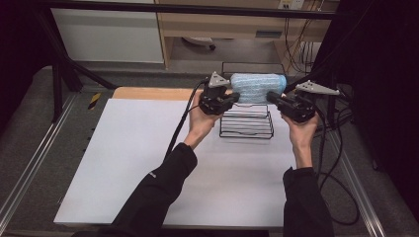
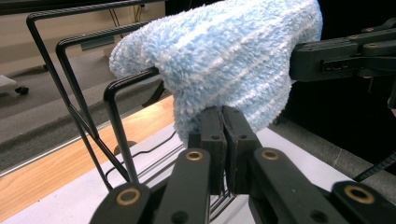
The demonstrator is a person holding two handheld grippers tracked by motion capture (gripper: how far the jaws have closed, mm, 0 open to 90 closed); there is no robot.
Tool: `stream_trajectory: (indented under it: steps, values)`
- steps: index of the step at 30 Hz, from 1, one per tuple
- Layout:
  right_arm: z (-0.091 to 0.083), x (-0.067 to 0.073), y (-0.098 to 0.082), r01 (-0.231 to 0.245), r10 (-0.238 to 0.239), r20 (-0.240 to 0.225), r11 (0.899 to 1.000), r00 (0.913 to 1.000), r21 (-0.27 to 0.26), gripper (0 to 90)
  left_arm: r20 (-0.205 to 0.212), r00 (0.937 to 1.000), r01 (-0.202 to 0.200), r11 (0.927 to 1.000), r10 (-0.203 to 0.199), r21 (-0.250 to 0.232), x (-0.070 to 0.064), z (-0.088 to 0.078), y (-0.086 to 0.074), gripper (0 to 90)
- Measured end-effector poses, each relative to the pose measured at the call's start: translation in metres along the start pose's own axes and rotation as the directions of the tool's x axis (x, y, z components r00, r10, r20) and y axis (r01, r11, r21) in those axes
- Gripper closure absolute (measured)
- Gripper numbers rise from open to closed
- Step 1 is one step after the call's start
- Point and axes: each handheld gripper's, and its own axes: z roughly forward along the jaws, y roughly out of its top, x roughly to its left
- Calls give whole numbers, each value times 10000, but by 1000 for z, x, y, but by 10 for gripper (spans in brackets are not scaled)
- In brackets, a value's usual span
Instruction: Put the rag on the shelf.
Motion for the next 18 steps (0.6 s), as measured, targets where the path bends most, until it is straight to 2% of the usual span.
stream_trajectory:
  steps: [9, 18]
  values:
    - [-11, 7, 2, 204, -211, -218, 9993, 9995, -313, 781, 314, 9995, -52, 9998, 58, -191, -2, -18, 5, 781]
    - [-16, 15, 12, 430, -439, -205, 9981, 9988, -443, 690, 253, 9997, -49, 9999, 51, -94, 5, -32, 10, 669]
